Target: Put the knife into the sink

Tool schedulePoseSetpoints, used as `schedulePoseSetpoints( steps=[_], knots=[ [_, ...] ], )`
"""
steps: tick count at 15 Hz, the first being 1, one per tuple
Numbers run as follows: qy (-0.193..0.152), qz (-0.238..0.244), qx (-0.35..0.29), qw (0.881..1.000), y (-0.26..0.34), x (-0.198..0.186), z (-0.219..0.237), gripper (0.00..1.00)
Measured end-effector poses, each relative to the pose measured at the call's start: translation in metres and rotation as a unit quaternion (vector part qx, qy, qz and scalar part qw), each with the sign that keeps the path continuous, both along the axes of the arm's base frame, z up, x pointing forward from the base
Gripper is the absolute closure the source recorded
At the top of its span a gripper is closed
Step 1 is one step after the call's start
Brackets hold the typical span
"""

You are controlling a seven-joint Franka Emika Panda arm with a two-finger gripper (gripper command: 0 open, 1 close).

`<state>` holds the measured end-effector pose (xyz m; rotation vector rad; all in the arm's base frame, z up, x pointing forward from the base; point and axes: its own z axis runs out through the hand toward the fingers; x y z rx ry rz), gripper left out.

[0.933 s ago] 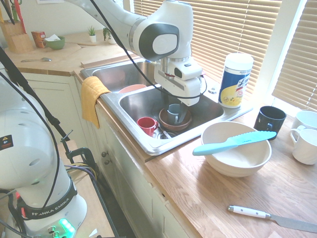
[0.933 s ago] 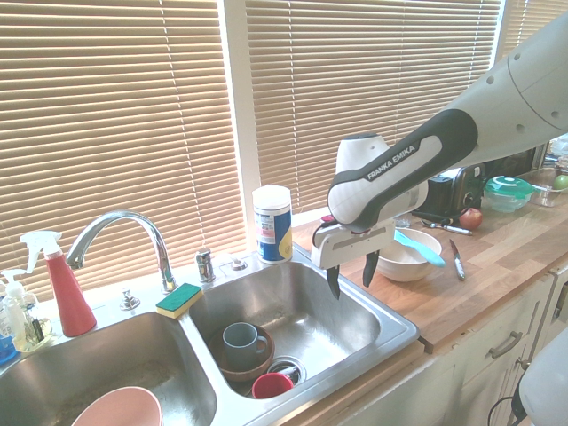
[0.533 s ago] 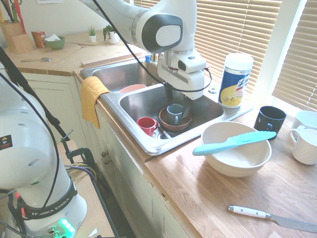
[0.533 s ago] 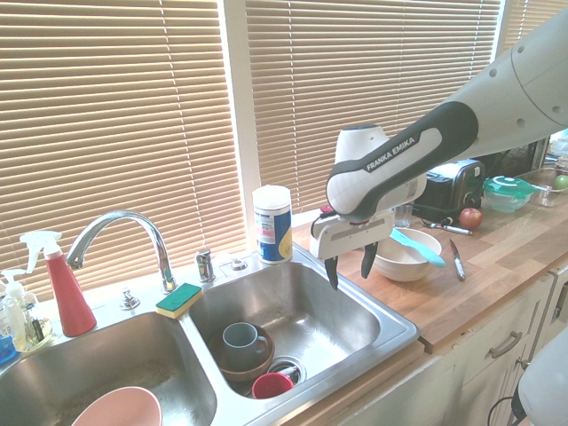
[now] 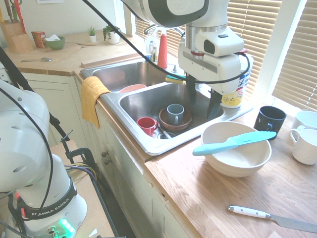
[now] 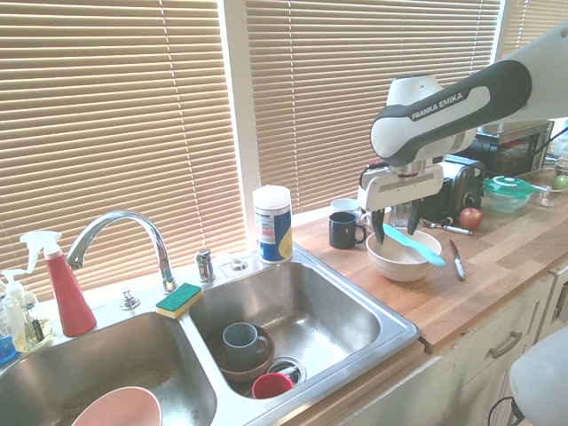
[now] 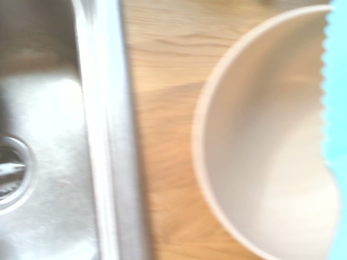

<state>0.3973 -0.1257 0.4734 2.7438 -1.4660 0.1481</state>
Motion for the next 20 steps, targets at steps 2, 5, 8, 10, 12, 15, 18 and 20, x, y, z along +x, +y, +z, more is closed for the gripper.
schedulePoseSetpoints(
  steps=[2,5,8,10,12,15,18,20],
  knots=[
    [0.007,-0.006,0.006,1.0,-0.025,-0.009,-0.006,0.0],
    [0.013,-0.018,0.011,1.0,-0.05,-0.015,-0.019,0.0],
    [0.014,-0.028,0.014,0.999,-0.061,-0.015,-0.038,0.0],
    [0.004,-0.029,0.01,1.0,-0.066,-0.01,-0.046,0.0],
    [-0.005,-0.03,0.01,0.999,-0.068,-0.004,-0.051,1.0],
    [-0.006,-0.028,0.016,0.999,-0.068,0.002,-0.062,1.0],
    [-0.012,-0.027,0.013,0.999,-0.071,0.008,-0.073,1.0],
    [-0.02,-0.027,0.01,0.999,-0.072,0.011,-0.073,1.0]
  ],
)
